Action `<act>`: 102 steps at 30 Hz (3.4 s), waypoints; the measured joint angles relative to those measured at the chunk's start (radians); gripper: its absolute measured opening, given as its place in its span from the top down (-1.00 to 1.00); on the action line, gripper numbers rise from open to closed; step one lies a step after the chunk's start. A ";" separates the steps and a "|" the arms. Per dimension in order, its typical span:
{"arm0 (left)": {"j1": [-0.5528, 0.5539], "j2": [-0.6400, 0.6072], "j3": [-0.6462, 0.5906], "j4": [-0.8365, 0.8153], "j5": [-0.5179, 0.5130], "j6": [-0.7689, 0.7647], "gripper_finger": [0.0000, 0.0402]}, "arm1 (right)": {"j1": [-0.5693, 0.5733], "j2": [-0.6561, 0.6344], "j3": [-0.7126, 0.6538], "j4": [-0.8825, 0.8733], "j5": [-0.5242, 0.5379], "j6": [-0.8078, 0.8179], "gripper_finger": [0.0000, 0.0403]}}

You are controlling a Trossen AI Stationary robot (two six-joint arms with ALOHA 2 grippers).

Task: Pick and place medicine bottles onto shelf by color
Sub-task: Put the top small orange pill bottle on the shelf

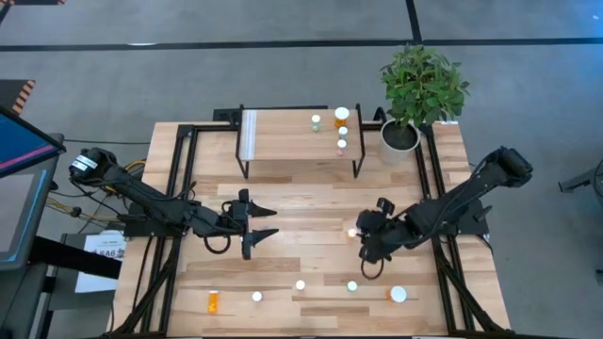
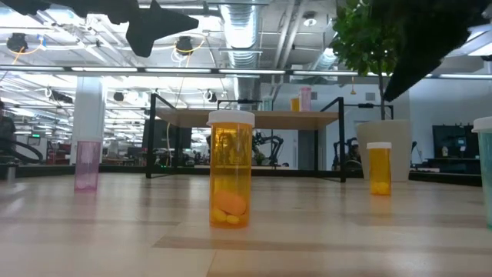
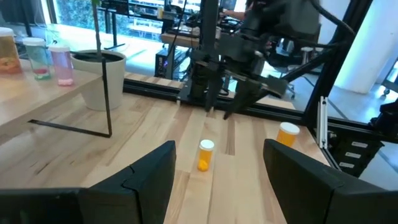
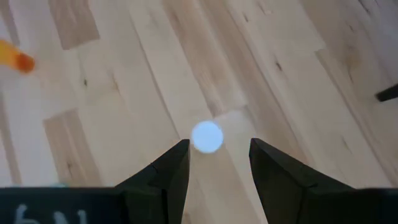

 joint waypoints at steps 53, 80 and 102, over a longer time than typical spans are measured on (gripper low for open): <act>0.000 0.000 0.000 -0.027 0.000 -0.001 -0.15 | -0.150 0.066 -0.150 0.286 -0.172 -0.082 -0.27; 0.000 0.000 -0.001 -0.034 0.000 -0.001 -0.15 | -0.151 0.140 -0.148 0.303 -0.226 -0.084 -0.27; 0.000 0.000 -0.001 -0.034 0.000 -0.006 -0.15 | -0.171 0.140 -0.079 0.242 -0.226 -0.129 -0.27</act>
